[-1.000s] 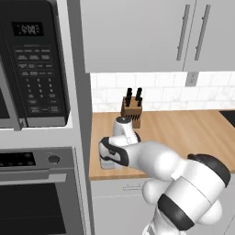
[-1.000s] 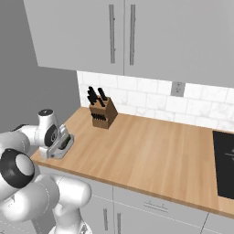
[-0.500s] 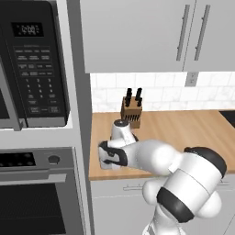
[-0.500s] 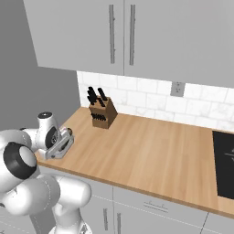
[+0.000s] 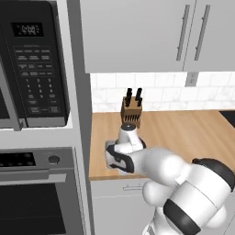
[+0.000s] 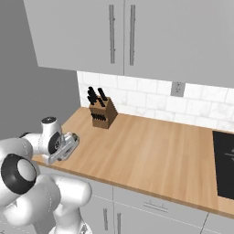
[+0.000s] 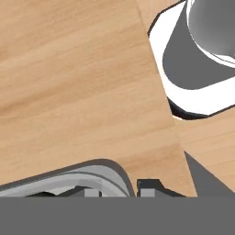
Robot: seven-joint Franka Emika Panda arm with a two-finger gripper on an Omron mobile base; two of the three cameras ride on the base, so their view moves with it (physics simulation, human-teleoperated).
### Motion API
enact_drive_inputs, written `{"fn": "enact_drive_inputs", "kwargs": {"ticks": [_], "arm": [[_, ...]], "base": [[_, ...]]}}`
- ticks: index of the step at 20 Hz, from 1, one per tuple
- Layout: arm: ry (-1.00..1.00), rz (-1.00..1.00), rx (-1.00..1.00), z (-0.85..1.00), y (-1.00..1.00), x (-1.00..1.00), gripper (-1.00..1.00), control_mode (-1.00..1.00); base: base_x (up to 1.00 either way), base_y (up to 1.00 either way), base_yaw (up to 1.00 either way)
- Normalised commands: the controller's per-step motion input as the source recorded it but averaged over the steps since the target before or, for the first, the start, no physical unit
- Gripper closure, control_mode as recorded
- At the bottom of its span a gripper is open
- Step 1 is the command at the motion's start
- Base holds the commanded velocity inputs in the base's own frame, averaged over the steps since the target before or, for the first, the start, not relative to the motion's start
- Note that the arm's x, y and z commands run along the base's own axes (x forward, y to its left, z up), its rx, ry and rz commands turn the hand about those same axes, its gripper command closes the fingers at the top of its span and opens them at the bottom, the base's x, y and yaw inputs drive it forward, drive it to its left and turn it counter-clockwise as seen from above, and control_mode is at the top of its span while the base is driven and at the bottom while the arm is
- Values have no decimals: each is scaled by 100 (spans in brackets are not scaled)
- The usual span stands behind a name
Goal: Take the meat container that has the shrimp and place it on the second highest rack of the freezer. Then take the vegetable container that has the avocado and cucumber and place it on the highest rack of the freezer.
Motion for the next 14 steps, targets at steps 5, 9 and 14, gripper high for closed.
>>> {"fn": "enact_drive_inputs", "kwargs": {"ticks": [5, 9, 14], "arm": [[-8, -3, 0, 74, -38, 0, 100, -100], [-8, 0, 5, 100, -33, -9, 100, -100], [6, 11, 15, 100, -21, -14, 100, -100]], "base": [[0, 0, 0], [0, 0, 0], [0, 0, 0]]}}
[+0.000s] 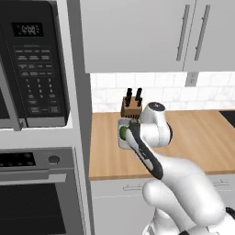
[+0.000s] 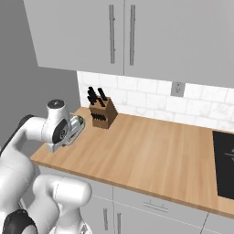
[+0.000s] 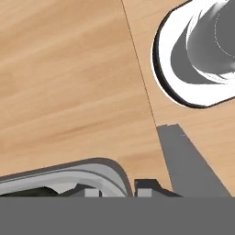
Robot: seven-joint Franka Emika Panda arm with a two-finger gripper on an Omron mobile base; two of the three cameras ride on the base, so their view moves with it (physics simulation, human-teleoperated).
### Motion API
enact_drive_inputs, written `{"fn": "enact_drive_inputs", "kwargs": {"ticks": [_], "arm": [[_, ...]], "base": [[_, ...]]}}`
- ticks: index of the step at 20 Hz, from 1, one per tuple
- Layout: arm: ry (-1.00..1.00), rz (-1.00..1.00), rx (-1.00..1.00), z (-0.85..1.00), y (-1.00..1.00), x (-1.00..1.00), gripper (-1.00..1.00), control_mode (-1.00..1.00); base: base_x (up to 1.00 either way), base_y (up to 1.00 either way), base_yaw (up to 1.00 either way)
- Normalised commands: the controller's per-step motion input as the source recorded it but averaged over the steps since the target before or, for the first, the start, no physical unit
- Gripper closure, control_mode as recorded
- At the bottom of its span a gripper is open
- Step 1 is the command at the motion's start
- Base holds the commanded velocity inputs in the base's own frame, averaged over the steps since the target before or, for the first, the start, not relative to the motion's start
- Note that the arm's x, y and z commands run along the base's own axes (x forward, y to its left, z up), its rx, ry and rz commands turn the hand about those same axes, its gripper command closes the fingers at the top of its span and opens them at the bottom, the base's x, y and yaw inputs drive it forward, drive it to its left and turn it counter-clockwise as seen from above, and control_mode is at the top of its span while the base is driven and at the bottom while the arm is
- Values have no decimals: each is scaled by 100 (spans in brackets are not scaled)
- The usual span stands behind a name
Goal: Take the meat container that has the shrimp and place it on the second highest rack of the freezer. Then take the vegetable container that has the avocado and cucumber and place it on the highest rack of the freezer.
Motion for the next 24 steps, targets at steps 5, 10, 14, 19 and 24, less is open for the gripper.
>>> {"fn": "enact_drive_inputs", "kwargs": {"ticks": [5, 10, 14, 19, 24], "arm": [[21, 25, 10, 100, -12, -49, 100, -100], [20, 31, 0, 100, -14, -84, 100, -100], [10, 41, 0, 84, -31, -100, 100, -100], [0, 53, -3, 36, -29, -100, 100, -100], [-24, 50, -1, 44, -39, -96, 100, -100]], "base": [[0, 0, 0], [0, 0, 0], [0, 0, 0], [0, 0, 0], [0, 0, 0]]}}
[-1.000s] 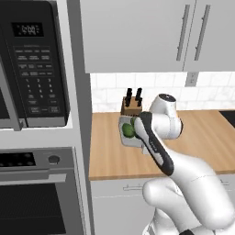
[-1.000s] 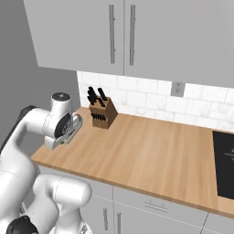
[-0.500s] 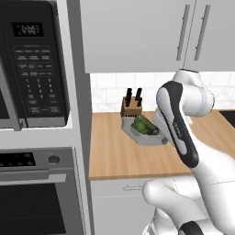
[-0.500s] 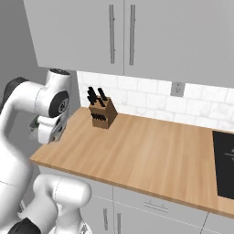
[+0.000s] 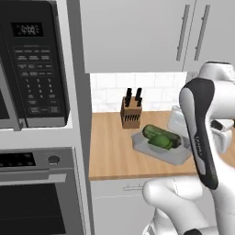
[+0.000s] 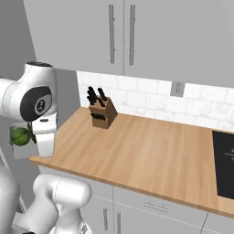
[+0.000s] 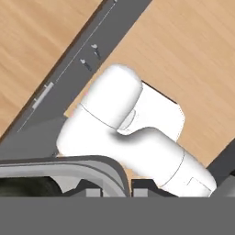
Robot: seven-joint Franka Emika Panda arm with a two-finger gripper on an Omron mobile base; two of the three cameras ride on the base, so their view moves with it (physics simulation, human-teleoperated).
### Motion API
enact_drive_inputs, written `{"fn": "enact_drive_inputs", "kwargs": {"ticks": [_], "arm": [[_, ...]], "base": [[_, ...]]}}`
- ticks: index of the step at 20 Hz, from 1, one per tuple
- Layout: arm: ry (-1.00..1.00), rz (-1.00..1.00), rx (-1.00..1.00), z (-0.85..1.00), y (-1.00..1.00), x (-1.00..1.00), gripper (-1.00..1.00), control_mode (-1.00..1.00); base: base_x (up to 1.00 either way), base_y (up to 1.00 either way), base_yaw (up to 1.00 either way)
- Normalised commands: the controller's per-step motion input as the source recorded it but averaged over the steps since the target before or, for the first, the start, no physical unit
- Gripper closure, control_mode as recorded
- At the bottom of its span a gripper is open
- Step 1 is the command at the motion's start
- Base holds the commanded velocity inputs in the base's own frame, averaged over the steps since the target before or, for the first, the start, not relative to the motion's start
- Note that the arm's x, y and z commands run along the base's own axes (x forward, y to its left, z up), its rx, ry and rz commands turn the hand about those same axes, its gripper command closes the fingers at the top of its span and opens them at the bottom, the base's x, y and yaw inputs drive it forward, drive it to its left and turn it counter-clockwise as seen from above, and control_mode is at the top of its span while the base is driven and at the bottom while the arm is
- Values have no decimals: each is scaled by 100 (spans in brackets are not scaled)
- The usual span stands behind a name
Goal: Take the meat container that has the shrimp and place it on the second highest rack of the freezer. Then take the vegetable container that has the avocado and cucumber and place it on the highest rack of the freezer.
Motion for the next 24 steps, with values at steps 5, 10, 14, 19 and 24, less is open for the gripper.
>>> {"fn": "enact_drive_inputs", "kwargs": {"ticks": [5, 10, 14, 19, 24], "arm": [[-17, 36, 2, 60, -22, -67, 100, -100], [-6, 25, 2, 35, 7, -22, 100, -100], [2, 13, 1, 5, 22, 2, 100, -100], [0, 3, 0, 0, 2, -4, 100, 100], [0, 0, 0, 0, 0, 0, 100, 100]], "base": [[0, 0, 0], [0, 0, 0], [0, 0, 0], [-48, 2, 6], [-83, 41, 16]]}}
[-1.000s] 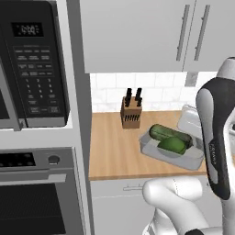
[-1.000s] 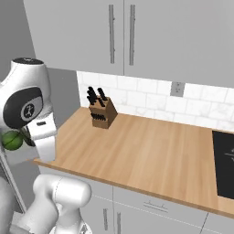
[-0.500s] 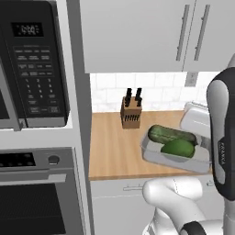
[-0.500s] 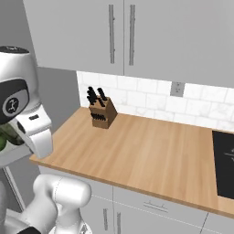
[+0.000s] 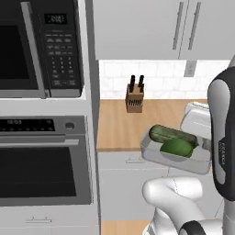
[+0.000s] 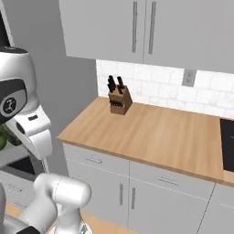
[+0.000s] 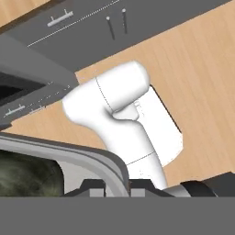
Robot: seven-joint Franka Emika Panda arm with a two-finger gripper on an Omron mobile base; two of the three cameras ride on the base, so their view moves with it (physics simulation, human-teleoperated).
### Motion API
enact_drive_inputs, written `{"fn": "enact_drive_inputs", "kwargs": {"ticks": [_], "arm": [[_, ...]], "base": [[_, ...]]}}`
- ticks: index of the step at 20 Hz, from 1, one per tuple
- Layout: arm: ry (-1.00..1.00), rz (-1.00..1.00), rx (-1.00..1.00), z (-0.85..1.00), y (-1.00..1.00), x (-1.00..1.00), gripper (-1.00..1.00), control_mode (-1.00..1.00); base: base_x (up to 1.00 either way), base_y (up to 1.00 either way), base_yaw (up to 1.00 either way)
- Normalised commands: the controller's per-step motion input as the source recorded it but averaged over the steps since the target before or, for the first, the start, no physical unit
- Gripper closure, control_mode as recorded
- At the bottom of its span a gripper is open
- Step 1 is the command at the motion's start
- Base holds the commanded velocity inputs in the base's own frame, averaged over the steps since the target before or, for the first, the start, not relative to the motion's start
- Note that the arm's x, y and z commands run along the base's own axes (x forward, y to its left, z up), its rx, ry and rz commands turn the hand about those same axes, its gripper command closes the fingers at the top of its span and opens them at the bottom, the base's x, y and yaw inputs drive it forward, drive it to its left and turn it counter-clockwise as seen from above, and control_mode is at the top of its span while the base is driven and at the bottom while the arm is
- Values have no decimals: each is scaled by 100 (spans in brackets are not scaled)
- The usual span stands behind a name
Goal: Take the meat container that has the shrimp and place it on the second highest rack of the freezer. Then take the vegetable container that has the avocado and cucumber and place it on the highest rack of the freezer.
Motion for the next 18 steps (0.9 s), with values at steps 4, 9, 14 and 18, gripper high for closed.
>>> {"fn": "enact_drive_inputs", "kwargs": {"ticks": [4, 9, 14, 18], "arm": [[0, 0, 0, 0, 0, 0, 100, 100], [0, 0, 0, 0, 0, 0, 100, 100], [0, 0, 0, 0, 0, 0, 100, 100], [0, 0, 0, 0, 0, 0, 100, 100]], "base": [[-31, 81, 40], [13, 97, 65], [72, 100, 23], [56, 100, -1]]}}
